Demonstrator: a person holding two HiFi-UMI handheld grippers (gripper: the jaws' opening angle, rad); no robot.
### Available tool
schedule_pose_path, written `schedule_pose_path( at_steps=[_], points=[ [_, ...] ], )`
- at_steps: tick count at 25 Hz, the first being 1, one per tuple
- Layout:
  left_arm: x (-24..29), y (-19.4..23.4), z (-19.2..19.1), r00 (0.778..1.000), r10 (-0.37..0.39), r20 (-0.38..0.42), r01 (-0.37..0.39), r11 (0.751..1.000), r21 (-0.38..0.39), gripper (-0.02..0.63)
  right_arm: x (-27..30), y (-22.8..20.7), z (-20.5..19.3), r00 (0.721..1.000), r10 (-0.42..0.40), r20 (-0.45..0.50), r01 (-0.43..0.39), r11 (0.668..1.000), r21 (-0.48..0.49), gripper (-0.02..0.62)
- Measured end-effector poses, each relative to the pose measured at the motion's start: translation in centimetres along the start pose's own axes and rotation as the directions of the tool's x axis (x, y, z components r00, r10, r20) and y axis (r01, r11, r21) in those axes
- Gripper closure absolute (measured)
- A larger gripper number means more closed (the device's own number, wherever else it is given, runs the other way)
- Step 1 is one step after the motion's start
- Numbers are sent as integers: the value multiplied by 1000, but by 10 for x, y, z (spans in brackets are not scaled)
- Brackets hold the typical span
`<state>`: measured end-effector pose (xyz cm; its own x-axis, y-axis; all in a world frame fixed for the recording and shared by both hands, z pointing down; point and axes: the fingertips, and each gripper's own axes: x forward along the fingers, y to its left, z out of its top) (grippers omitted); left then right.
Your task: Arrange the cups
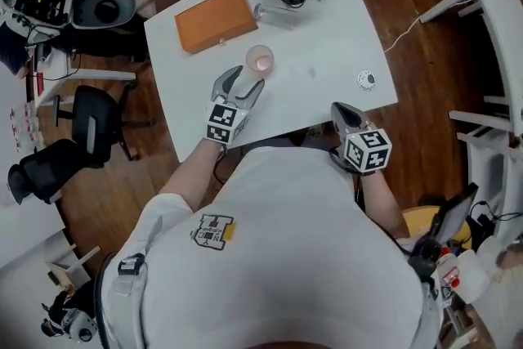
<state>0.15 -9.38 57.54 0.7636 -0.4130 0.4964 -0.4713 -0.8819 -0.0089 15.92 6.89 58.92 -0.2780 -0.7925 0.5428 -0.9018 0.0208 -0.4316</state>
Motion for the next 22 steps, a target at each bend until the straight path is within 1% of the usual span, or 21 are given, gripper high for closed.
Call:
schedule_pose_path(
  at_steps=[2, 3, 4, 6, 11, 14, 15, 22],
  points=[
    [12, 2, 0, 999, -30, -21, 31, 998, 56, 255, 9, 3, 6, 1000, 6, -9, -6, 1000, -18, 595],
    [20, 3, -1, 998, -45, -35, 48, 996, 74, 214, 12, 4, 10, 1000, 8, -12, -9, 1000, -26, 595],
    [28, 2, -2, 997, -59, -49, 63, 994, 85, 185, 14, 7, 13, 1000, 11, -16, -12, 999, -34, 595],
    [43, 3, -5, 995, -79, -68, 86, 991, 100, 162, 18, 12, 15, 999, 18, -31, -19, 998, -57, 595],
    [77, 7, -13, 985, -111, -129, 127, 984, 122, 156, 28, 15, 22, 999, 16, -43, -20, 995, -99, 595],
    [85, 12, -19, 983, -94, -158, 115, 985, 130, 162, 31, 16, 23, 999, 14, -41, -18, 994, -110, 595],
    [86, 14, -19, 983, -85, -162, 107, 986, 129, 204, 32, 16, 23, 999, 12, -40, -16, 994, -111, 595],
    [86, 16, -17, 983, -74, -166, 95, 988, 123, 212, 33, 10, 25, 999, 1, -32, -4, 994, -105, 595]
  ],
)
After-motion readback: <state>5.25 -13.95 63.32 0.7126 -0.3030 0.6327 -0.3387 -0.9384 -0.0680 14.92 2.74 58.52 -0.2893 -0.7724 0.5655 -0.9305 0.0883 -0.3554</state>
